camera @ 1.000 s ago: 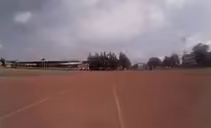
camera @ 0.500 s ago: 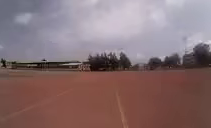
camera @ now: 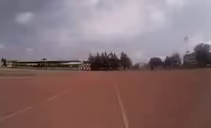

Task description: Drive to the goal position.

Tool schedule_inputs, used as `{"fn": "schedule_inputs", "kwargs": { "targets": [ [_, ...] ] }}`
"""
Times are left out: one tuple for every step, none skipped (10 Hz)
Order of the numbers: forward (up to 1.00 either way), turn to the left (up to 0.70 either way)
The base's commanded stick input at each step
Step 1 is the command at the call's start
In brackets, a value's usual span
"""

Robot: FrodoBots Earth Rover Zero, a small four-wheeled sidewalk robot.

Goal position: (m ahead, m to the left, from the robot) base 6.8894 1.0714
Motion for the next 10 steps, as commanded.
{"fn": "schedule_inputs", "kwargs": {
  "targets": [
    [0.63, 0.00],
    [0.63, 0.00],
    [0.63, 0.00],
    [0.63, 0.00],
    [0.63, 0.00],
    [0.63, 0.00],
    [0.63, 0.00],
    [0.63, 0.00],
    [0.63, 0.00],
    [0.63, 0.00]
  ]
}}
